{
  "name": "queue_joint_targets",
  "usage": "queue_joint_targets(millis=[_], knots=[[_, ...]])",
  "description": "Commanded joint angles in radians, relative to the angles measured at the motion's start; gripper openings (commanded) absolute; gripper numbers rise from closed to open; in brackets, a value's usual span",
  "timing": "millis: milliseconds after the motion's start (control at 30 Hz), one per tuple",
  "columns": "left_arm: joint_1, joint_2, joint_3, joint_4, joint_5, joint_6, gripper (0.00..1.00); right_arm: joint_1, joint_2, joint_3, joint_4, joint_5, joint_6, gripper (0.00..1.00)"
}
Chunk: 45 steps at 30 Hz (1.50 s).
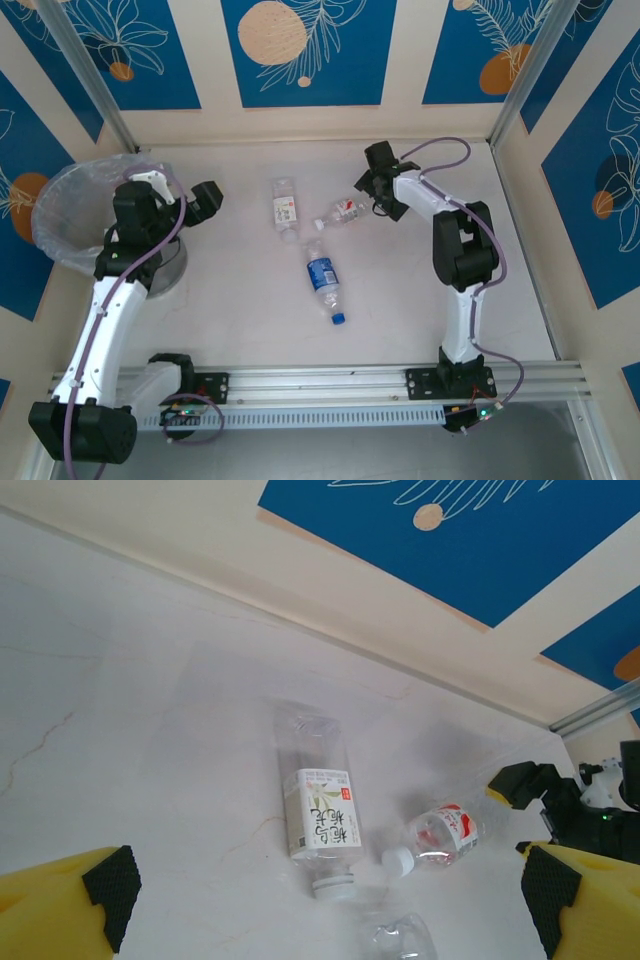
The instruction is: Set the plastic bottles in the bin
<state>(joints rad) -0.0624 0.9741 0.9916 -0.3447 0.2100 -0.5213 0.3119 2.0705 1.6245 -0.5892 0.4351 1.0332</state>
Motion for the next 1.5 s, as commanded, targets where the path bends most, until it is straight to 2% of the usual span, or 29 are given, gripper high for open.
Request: queue_joint_targets(millis=[0, 233, 600, 933, 1467], knots=[[-0.004, -0.003, -0.019, -0.049, -0.014, 0.015, 1.00, -0.008, 0.057, 0.068, -0.043, -0.062, 0.034, 1.00], [-0.003, -0.018, -0.059, -0.025, -0.068, 0.017, 0.99, -0.006, 0.127, 0.124, -0.070, -0.089, 0.024, 0.98], [-0.003, 0.015, -0.036, -0.047, 0.005, 0.055, 0.99, -0.013, 0.163, 0.098, -0.044, -0.173, 0.023, 0.98], [-0.004, 0.007, -0.037, -0.065, -0.039, 0.057, 0.99, -0.016, 0.164, 0.101, -0.035, -0.169, 0.004, 0.91], [-0.003, 0.024, -0.033, -0.066, -0.018, 0.020, 0.99, -0.017, 0.039, -0.005, 0.112, -0.159, -0.058, 0.68]])
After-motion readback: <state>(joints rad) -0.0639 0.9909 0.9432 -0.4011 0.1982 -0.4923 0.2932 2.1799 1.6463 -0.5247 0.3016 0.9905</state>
